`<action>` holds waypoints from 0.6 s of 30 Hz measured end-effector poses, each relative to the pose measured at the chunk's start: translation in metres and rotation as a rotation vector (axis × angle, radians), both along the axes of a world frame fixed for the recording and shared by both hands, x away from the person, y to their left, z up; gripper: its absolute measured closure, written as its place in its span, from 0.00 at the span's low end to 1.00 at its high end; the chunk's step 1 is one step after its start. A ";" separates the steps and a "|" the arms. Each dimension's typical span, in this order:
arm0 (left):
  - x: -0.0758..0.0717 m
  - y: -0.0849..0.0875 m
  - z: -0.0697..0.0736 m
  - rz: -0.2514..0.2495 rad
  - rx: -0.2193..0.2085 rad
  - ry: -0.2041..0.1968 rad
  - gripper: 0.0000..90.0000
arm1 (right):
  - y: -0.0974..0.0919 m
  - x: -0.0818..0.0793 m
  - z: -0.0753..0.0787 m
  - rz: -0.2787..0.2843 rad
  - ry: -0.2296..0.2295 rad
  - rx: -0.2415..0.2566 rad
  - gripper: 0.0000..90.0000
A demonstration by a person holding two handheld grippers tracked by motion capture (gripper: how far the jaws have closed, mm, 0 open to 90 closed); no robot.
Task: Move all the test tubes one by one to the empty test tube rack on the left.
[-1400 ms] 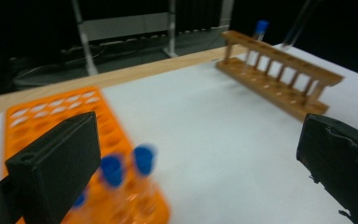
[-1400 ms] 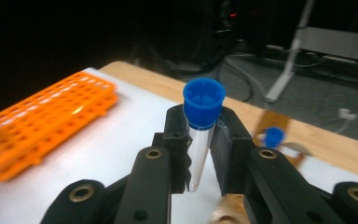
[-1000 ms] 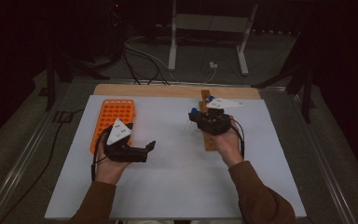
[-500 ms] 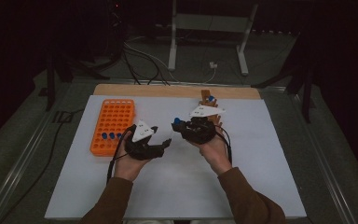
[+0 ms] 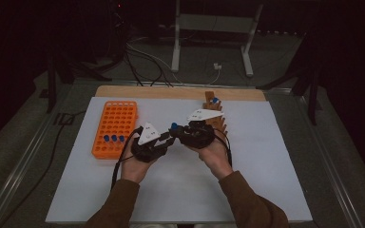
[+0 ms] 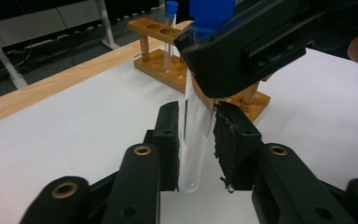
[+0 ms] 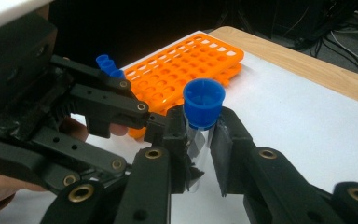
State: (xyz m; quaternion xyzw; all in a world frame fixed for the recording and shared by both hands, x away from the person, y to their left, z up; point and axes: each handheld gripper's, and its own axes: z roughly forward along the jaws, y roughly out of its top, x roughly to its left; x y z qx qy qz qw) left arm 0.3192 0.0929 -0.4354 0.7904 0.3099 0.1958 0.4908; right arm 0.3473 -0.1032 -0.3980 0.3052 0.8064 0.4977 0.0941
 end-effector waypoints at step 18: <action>0.002 0.013 0.003 0.028 -0.001 0.007 0.87 | -0.013 0.006 0.000 0.030 0.011 0.040 0.52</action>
